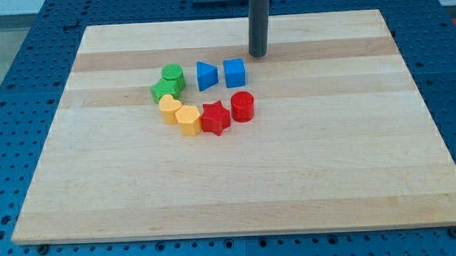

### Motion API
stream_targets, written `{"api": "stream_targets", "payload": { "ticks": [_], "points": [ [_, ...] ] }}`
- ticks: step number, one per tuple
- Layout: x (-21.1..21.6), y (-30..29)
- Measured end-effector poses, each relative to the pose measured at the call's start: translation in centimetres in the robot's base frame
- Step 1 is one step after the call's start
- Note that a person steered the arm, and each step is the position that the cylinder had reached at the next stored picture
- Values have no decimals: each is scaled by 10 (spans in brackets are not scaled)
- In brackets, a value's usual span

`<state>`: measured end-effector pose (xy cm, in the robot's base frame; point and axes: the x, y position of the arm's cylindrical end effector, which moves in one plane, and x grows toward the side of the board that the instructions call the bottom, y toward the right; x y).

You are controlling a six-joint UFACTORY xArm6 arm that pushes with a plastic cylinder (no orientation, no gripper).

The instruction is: Slide the blue cube down a bit

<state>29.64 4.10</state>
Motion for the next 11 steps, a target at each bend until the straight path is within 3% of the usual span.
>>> {"api": "stream_targets", "payload": {
  "ticks": [11],
  "points": [
    [45, -25]
  ]
}}
